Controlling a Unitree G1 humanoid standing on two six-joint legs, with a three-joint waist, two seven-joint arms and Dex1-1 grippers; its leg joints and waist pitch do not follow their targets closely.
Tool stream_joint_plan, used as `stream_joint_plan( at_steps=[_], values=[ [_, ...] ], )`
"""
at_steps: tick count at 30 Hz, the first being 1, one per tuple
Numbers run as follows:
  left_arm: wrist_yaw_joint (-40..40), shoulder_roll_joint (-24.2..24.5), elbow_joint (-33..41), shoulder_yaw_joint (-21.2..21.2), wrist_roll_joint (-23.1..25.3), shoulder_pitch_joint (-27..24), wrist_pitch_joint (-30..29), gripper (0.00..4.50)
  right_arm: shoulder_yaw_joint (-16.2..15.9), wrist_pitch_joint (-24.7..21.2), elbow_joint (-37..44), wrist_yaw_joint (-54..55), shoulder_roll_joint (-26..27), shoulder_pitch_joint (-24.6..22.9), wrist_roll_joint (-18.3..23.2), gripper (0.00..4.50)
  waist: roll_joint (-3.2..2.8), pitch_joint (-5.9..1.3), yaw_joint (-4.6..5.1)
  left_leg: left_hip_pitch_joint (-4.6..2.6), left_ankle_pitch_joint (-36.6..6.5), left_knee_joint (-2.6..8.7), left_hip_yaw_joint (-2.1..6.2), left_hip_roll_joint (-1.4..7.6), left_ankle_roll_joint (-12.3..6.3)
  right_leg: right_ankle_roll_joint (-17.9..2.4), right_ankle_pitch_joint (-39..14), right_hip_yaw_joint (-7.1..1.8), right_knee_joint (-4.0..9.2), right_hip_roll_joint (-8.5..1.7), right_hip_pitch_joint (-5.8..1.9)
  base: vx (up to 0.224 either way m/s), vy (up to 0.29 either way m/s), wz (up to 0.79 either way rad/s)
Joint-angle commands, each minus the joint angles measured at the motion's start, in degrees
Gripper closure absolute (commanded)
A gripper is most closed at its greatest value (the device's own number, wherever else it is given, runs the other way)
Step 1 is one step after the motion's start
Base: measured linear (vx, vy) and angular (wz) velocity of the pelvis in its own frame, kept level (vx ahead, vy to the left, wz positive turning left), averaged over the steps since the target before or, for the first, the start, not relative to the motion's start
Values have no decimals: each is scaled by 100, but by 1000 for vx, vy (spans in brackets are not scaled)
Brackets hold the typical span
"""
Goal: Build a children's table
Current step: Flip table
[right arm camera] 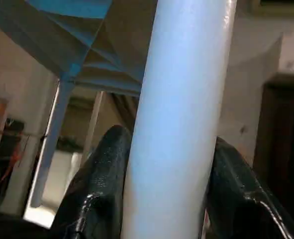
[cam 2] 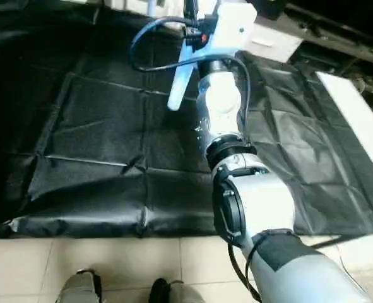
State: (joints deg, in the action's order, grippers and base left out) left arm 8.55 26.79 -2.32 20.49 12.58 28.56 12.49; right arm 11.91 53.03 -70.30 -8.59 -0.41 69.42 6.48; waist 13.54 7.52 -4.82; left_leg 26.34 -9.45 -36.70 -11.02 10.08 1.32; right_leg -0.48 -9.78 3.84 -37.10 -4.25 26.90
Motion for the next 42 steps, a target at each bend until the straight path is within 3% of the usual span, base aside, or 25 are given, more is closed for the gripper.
stream_joint_plan(
  at_steps=[1,2,5,6,7,8,9,12,13,16,17,19,21,22,23,24,26,27,28,33,34,35,38,39,42],
  values=[
    [-58,154,1061,-157,283,59,374,296,-687,1073,716,-222,-511,-14,-1106,283,-338,-781,22,-532,991,287,112,279,319,-723,840,-197,57,-337,-406,-78,2,-1],
    [-50,119,1143,-160,307,-62,351,296,-696,1092,772,-180,-533,-93,-1144,283,-336,-762,24,-505,460,320,111,301,334,-743,563,-200,88,-346,-393,-78,2,-1],
    [-57,24,1339,-135,298,-363,296,296,-708,1121,940,-149,-569,-319,-1177,283,-348,-720,27,-468,-413,392,119,346,463,-722,-93,-203,155,-381,-387,-86,-8,-2],
    [-83,-74,1490,-150,272,-594,267,296,-689,1114,1156,-210,-597,-600,-1142,283,-309,-708,34,-506,-938,408,105,351,543,-686,-528,-199,221,-379,-323,-88,-14,1],
    [-83,-74,1490,-150,272,-594,267,296,-689,1114,1156,-210,-597,-600,-1142,283,-313,-696,25,-509,-1126,416,111,355,580,-668,-690,-201,238,-391,-310,-79,-22,5],
    [-89,-114,1570,-176,270,-699,238,296,-691,1123,1259,-227,-618,-770,-1153,283,-358,-672,18,-544,-1678,448,106,380,717,-598,-1088,-187,293,-376,-235,-79,-22,5],
    [-103,-216,1669,-250,242,-835,159,296,-737,1130,1432,-263,-670,-1153,-1211,282,-355,-674,16,-557,-1825,450,107,383,753,-582,-1160,-181,308,-371,-215,-65,-20,8],
    [-157,-254,1685,-377,197,-911,123,296,-816,1076,1553,-217,-740,-1471,-1292,282,-342,-647,-6,-619,-2546,461,105,379,880,-519,-1637,-169,388,-362,-118,-54,-13,14],
    [-235,-263,1635,-487,148,-940,125,296,-808,973,1673,-154,-792,-1724,-1318,282,-363,-654,-9,-591,-2670,474,130,376,900,-504,-1761,-172,403,-376,-143,-50,-7,12],
    [-352,-303,1569,-561,22,-950,50,296,-789,850,1830,-104,-833,-1941,-1349,281,-345,-663,-15,-546,-2832,494,160,377,946,-464,-1927,-160,412,-384,-156,-17,-2,4],
    [-487,-309,1477,-650,-78,-950,1,296,-761,681,1944,-22,-871,-2119,-1363,280,-375,-669,-20,-530,-2815,499,171,372,959,-462,-1913,-163,405,-391,-170,0,0,0],
    [-606,-356,1407,-748,-170,-943,-118,296,-761,561,2156,3,-936,-2381,-1372,280,-366,-672,-28,-523,-2821,507,167,365,984,-440,-1845,-160,404,-378,-157,0,0,0],
    [-677,-370,1367,-820,-202,-918,-217,296,-753,476,2333,14,-983,-2644,-1382,280,-342,-687,-15,-470,-2751,514,189,365,981,-439,-1815,-164,395,-405,-208,0,0,0],
    [-682,-377,1354,-838,-206,-910,-232,296,-751,449,2386,0,-994,-2736,-1365,279,-395,-695,-16,-440,-2691,531,199,368,998,-427,-1696,-169,395,-406,-241,0,0,0],
    [-674,-387,1341,-851,-210,-902,-230,296,-750,420,2437,-23,-1004,-2839,-1342,279,-395,-696,-23,-453,-2633,521,193,367,995,-418,-1615,-174,388,-406,-225,0,0,0],
    [-660,-421,1367,-904,-239,-937,-321,296,-793,370,2604,-81,-1040,-3131,-1311,279,-443,-697,-34,-487,-2606,505,177,357,958,-443,-1486,-183,380,-396,-190,0,0,0],
    [-658,-471,1428,-945,-277,-1031,-357,296,-812,330,2759,-104,-1052,-3362,-1300,278,-405,-703,-20,-446,-2557,514,190,362,931,-444,-1452,-184,379,-402,-244,0,0,0],
    [-658,-512,1471,-979,-287,-1113,-352,296,-824,323,2854,-144,-1059,-3494,-1288,278,-447,-712,-26,-449,-2460,514,189,365,907,-453,-1317,-192,384,-405,-254,0,0,0],
    [-658,-512,1471,-979,-287,-1113,-352,296,-824,323,2854,-144,-1059,-3494,-1288,278,-409,-703,-21,-436,-2409,508,187,364,865,-455,-1284,-196,387,-405,-264,0,0,0],
    [-618,-672,1757,-1093,-258,-1656,-288,296,-988,69,3466,-243,-1097,-4174,-1194,277,-390,-713,-13,-407,-1836,493,157,367,629,-511,-912,-226,359,-398,-340,0,0,0],
    [-618,-672,1757,-1093,-258,-1656,-288,296,-988,69,3466,-243,-1097,-4174,-1194,277,-400,-725,-14,-437,-1707,476,143,364,564,-523,-787,-228,350,-384,-335,57,-8,-6],
    [-624,-764,1892,-1175,-261,-1887,-326,296,-1058,-130,3550,-360,-1087,-4439,-1015,277,-374,-707,3,-416,-1679,492,150,367,519,-518,-835,-230,359,-371,-354,0,0,0],
    [-644,-855,1944,-1258,-302,-2045,-335,296,-1068,-309,3443,-444,-1072,-4556,-841,277,-387,-649,7,-462,-2154,516,149,377,579,-458,-1397,-237,434,-368,-299,0,0,0],
    [-636,-960,1978,-1329,-339,-2219,-341,296,-1090,-436,3281,-579,-1067,-4602,-672,277,-393,-635,18,-514,-2554,526,157,379,646,-437,-1775,-229,484,-357,-263,0,0,0],
    [-634,-994,1995,-1362,-341,-2303,-337,296,-1103,-464,3247,-615,-1068,-4627,-625,277,-368,-587,56,-548,-3317,535,211,374,777,-326,-2739,-206,607,-385,-232,0,0,0]
  ],
)
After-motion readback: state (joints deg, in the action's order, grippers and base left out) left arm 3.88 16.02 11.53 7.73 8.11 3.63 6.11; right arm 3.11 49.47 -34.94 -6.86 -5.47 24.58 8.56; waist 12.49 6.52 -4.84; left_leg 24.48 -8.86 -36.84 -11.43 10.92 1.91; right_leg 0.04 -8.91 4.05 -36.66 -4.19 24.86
